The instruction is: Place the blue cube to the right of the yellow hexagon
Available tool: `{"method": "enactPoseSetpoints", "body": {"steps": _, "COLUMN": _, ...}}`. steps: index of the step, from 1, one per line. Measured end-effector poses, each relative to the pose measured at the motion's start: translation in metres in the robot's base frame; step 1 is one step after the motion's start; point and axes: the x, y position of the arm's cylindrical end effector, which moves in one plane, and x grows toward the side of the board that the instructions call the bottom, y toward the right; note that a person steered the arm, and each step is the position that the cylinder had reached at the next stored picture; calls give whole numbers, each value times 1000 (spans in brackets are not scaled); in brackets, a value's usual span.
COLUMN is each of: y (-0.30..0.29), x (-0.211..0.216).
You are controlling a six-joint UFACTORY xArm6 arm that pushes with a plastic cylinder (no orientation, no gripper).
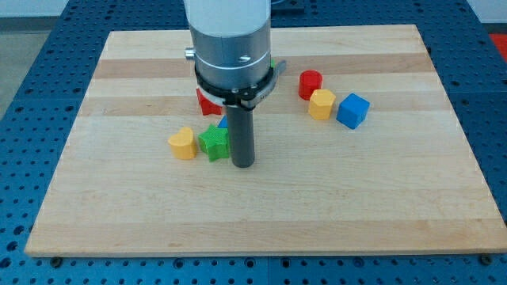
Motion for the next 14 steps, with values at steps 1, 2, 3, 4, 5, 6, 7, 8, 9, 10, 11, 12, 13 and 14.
{"method": "enactPoseSetpoints", "body": {"steps": 1, "y": -23, "x": -15}}
{"method": "enactPoseSetpoints", "body": {"steps": 2, "y": -56, "x": -19}}
{"method": "enactPoseSetpoints", "body": {"steps": 3, "y": -88, "x": -19}}
{"method": "enactPoseSetpoints", "body": {"steps": 4, "y": -85, "x": -18}}
{"method": "enactPoseSetpoints", "body": {"steps": 5, "y": -15, "x": -11}}
{"method": "enactPoseSetpoints", "body": {"steps": 6, "y": 48, "x": -13}}
{"method": "enactPoseSetpoints", "body": {"steps": 7, "y": 64, "x": -28}}
{"method": "enactPoseSetpoints", "body": {"steps": 8, "y": 84, "x": -30}}
{"method": "enactPoseSetpoints", "body": {"steps": 9, "y": 109, "x": -36}}
{"method": "enactPoseSetpoints", "body": {"steps": 10, "y": 125, "x": -48}}
{"method": "enactPoseSetpoints", "body": {"steps": 11, "y": 155, "x": -49}}
{"method": "enactPoseSetpoints", "body": {"steps": 12, "y": 183, "x": -50}}
{"method": "enactPoseSetpoints", "body": {"steps": 13, "y": 188, "x": -65}}
{"method": "enactPoseSetpoints", "body": {"steps": 14, "y": 181, "x": -75}}
